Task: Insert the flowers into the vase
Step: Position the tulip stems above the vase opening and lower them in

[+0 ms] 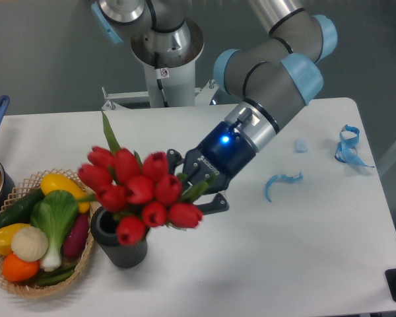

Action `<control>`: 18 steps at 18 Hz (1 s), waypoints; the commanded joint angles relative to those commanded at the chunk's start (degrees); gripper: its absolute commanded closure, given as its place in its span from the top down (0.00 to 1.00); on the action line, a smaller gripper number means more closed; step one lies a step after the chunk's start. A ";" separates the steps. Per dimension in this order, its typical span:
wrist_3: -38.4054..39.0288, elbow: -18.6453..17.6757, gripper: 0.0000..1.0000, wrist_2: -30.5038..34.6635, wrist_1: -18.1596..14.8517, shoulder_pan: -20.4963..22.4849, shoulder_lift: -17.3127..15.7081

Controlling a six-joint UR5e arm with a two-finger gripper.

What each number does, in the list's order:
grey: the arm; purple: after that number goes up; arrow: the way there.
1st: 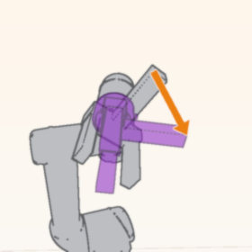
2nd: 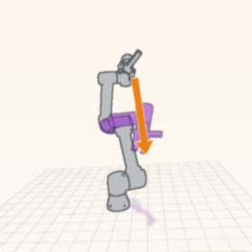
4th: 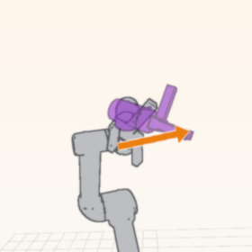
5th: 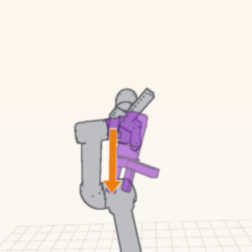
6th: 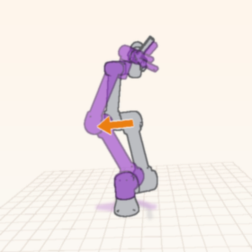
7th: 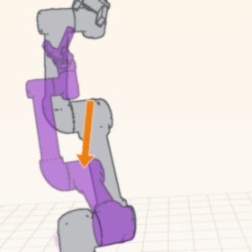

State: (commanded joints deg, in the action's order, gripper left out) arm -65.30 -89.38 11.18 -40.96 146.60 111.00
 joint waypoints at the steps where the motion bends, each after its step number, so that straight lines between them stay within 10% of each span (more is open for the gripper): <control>1: -0.44 -0.18 0.09 -1.24 0.00 -0.35 0.09; 18: -10.37 -9.31 0.12 -5.38 0.00 -5.01 0.00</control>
State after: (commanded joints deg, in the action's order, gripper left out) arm -75.67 -98.70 5.80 -40.96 141.59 111.01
